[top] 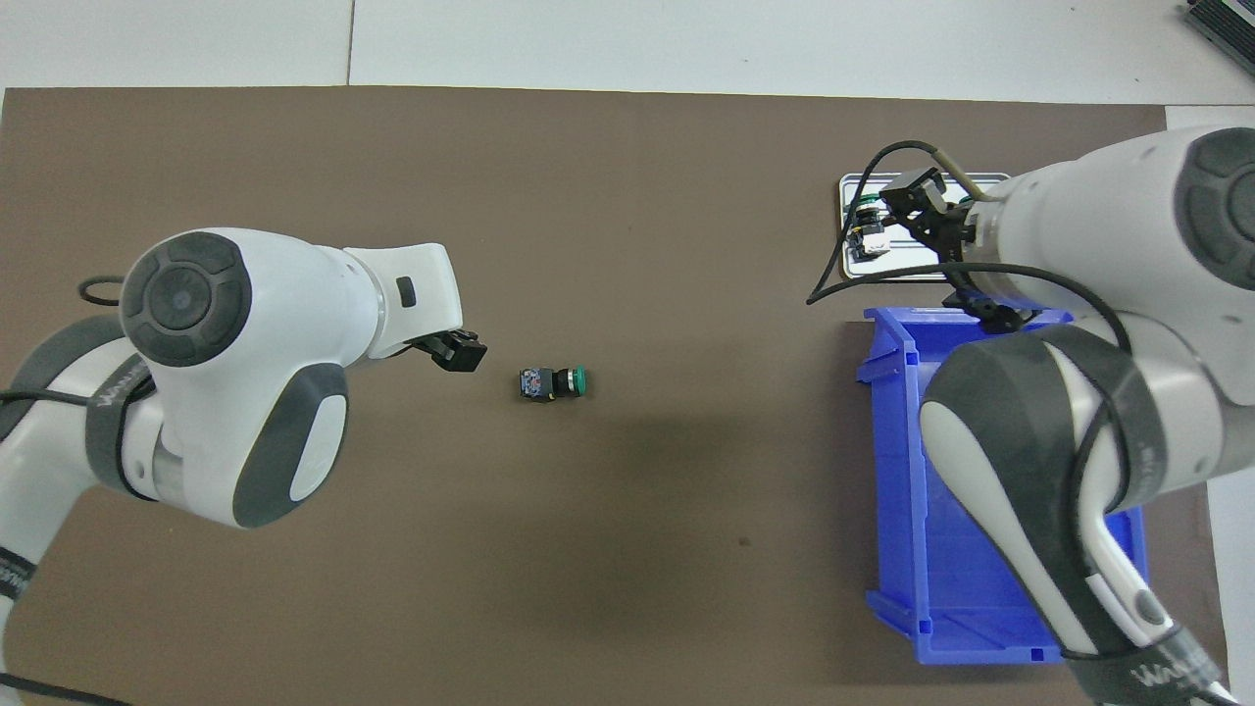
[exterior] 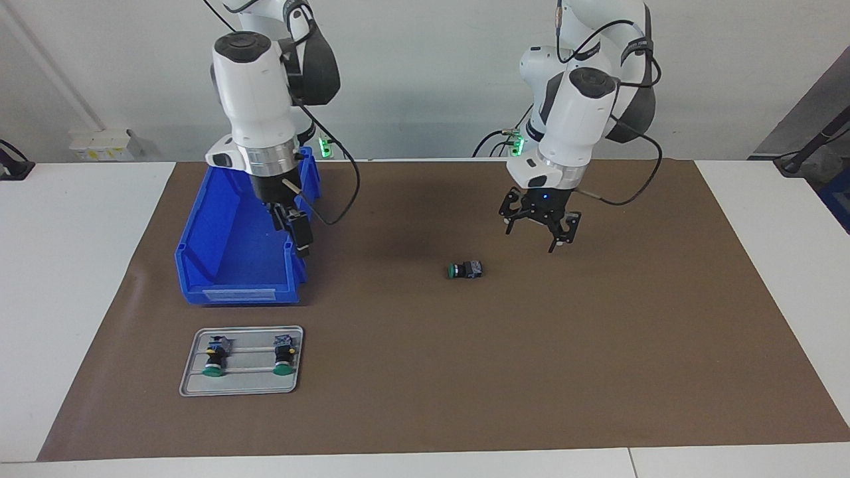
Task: Place and press button with both arms
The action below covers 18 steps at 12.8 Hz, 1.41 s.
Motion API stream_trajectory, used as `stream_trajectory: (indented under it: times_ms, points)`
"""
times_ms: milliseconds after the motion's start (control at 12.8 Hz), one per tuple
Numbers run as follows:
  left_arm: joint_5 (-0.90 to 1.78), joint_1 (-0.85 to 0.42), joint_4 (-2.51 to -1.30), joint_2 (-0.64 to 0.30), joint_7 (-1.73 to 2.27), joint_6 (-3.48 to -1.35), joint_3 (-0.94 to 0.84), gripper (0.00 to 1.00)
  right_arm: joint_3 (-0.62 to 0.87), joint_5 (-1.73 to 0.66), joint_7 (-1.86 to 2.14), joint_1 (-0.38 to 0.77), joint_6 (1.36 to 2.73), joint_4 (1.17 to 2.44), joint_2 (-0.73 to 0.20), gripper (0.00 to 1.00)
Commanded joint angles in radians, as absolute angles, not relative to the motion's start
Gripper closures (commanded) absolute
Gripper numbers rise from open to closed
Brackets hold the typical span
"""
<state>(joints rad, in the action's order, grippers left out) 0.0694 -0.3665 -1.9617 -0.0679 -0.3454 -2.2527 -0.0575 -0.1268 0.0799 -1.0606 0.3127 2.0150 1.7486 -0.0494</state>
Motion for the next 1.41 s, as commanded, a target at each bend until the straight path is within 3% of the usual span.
stream_trajectory:
  times_ms: [0,234,860,1329]
  points:
    - [0.104,-0.388,-1.971,-0.077,-0.604,-2.309,-0.04,0.0,-0.113,0.037,-0.747,0.239,1.936,1.773,0.004,0.0]
    - [0.104,-0.446,-1.986,-0.113,-0.708,-2.382,-0.04,0.0,-0.115,-0.007,-0.474,0.21,1.739,1.781,0.049,0.0]
    - [0.107,-0.557,-1.988,-0.254,-0.831,-2.416,-0.04,0.03,-0.117,-0.018,-0.192,0.046,1.638,1.812,0.124,0.0]
    - [0.106,-0.563,-1.983,-0.314,-0.842,-2.459,-0.04,0.1,-0.118,-0.003,-0.15,0.037,1.491,1.547,0.049,0.0]
